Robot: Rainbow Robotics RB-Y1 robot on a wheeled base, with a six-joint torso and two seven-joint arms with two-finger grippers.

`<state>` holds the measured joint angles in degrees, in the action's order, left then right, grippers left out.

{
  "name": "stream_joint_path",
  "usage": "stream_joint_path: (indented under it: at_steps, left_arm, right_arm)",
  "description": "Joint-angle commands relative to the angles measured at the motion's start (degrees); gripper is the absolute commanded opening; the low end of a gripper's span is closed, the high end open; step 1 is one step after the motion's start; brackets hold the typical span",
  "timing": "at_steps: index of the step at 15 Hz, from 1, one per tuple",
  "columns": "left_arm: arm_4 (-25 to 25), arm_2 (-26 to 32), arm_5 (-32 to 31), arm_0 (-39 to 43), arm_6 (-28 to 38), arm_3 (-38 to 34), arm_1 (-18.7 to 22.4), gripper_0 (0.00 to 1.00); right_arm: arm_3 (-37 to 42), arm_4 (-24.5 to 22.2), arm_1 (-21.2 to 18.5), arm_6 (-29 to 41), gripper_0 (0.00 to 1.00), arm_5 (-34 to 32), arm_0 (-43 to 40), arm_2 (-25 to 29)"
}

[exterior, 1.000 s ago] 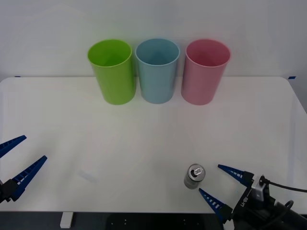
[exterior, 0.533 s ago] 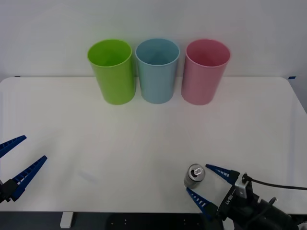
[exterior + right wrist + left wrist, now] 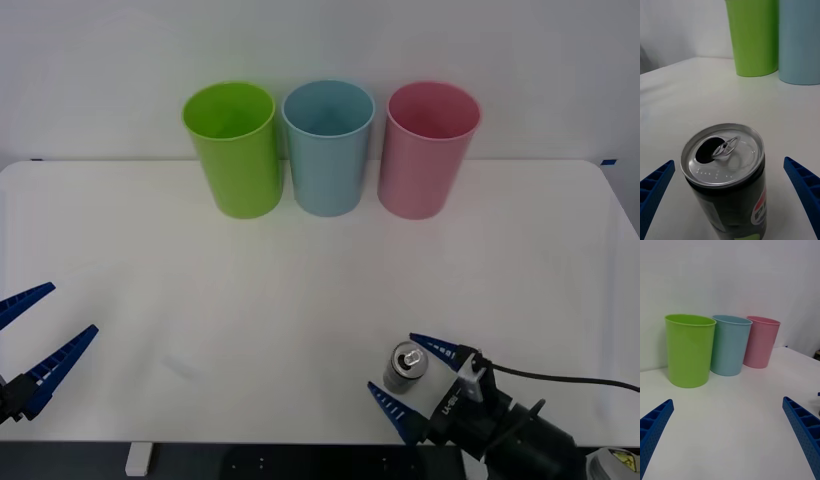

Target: Grasp the object on the table and drop it into the matching bin: aluminum can to the light blue bin, PET bottle to the pink bin.

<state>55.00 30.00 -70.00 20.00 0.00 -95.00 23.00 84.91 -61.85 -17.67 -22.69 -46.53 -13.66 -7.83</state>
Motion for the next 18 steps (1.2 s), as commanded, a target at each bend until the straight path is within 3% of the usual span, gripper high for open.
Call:
stream_joint_path:
  at_steps: [1, 7, 8, 9, 10, 18]
  left_arm:
    - [0.0, 0.0, 0.0, 0.0, 0.0, 0.0, 0.0, 1.00]
    - [0.0, 0.0, 0.0, 0.0, 0.0, 0.0, 0.0, 1.00]
    - [0.0, 0.0, 0.0, 0.0, 0.0, 0.0, 0.0, 1.00]
    - [0.0, 0.0, 0.0, 0.0, 0.0, 0.0, 0.0, 1.00]
    - [0.0, 0.0, 0.0, 0.0, 0.0, 0.0, 0.0, 1.00]
    - [0.0, 0.0, 0.0, 0.0, 0.0, 0.0, 0.0, 1.00]
  right_arm:
    - [0.0, -0.5, 0.4, -0.8, 1.00, 0.4, 0.2, -0.4]
    - [0.0, -0.5, 0.4, -2.4, 0.98, 0.5, 0.2, -0.9]
    - [0.0, -0.5, 0.4, -2.5, 0.71, 0.5, 0.2, -0.9]
    - [0.0, -0.5, 0.4, -2.7, 0.18, 0.6, 0.2, -0.9]
    - [0.0, -0.5, 0.4, -2.7, 0.01, 0.7, 0.2, -0.9]
    - [0.0, 0.2, 0.4, -2.3, 0.00, 0.7, 0.8, -0.9]
